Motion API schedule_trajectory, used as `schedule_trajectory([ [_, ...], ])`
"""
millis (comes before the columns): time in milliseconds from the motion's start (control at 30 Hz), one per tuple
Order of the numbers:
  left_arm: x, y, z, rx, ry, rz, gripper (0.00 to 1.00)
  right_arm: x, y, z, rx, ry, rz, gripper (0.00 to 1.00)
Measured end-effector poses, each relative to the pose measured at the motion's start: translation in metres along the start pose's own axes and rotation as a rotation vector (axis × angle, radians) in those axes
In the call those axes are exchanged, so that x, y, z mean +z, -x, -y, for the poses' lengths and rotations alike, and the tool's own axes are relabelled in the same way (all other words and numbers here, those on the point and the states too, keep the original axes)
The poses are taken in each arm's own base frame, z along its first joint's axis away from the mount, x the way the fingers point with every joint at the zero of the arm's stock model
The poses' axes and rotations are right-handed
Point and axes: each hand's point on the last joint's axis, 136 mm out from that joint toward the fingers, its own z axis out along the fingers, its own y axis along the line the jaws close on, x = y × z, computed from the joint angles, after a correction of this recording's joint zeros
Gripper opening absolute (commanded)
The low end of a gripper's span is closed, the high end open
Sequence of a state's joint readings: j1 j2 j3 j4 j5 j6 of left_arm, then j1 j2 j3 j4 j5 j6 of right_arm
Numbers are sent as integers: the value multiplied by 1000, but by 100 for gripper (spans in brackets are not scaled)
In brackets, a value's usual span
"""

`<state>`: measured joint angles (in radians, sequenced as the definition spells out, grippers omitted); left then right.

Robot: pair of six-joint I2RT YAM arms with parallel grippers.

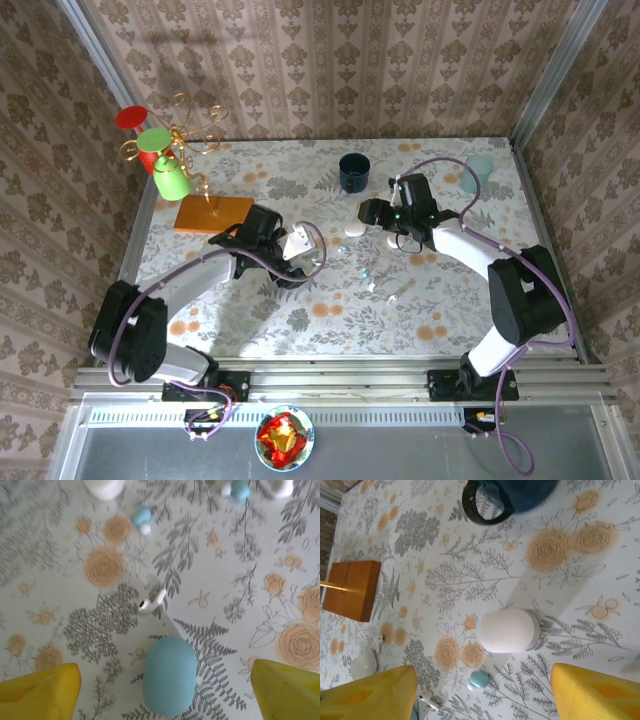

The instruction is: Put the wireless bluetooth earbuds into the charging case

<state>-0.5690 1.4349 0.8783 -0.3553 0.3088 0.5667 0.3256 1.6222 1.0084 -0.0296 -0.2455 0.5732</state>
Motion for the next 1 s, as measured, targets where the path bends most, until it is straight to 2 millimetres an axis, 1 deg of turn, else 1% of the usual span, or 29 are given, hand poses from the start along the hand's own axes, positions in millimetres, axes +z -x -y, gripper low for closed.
schedule_trajectory([
  [100,8,-11,-1,-10,-13,-66,88,1,-8,4,-4,-12,-17,73],
  [200,16,-21,3,-10,-32,-127,87,1,-14,7,-8,-19,-30,73],
  [333,28,-29,7,-4,-54,-181,86,-1,-16,8,-12,-23,-32,73],
  [400,33,-32,9,-1,-64,-203,83,-1,-17,9,-12,-25,-33,73],
  [467,39,-38,10,0,-73,-231,80,0,-19,10,-10,-26,-37,73],
  [500,42,-41,11,3,-78,-244,73,0,-20,11,-10,-28,-40,73],
  [533,45,-44,11,2,-82,-258,70,0,-21,12,-9,-30,-42,73],
  [567,47,-47,12,1,-86,-270,69,0,-21,12,-9,-31,-43,73],
  [667,53,-56,13,-1,-100,-305,58,0,-22,12,-8,-31,-45,72],
  [700,54,-56,12,1,-97,-308,52,0,-22,12,-8,-31,-45,72],
  [767,54,-53,9,11,-88,-302,46,0,-23,13,-7,-32,-46,73],
  [800,54,-53,9,14,-88,-302,43,0,-23,13,-7,-33,-47,72],
  [900,54,-53,9,24,-89,-299,42,-4,-26,14,-1,-31,-45,72],
  [1000,53,-51,8,32,-81,-287,41,-12,-26,11,11,-22,-33,72],
])
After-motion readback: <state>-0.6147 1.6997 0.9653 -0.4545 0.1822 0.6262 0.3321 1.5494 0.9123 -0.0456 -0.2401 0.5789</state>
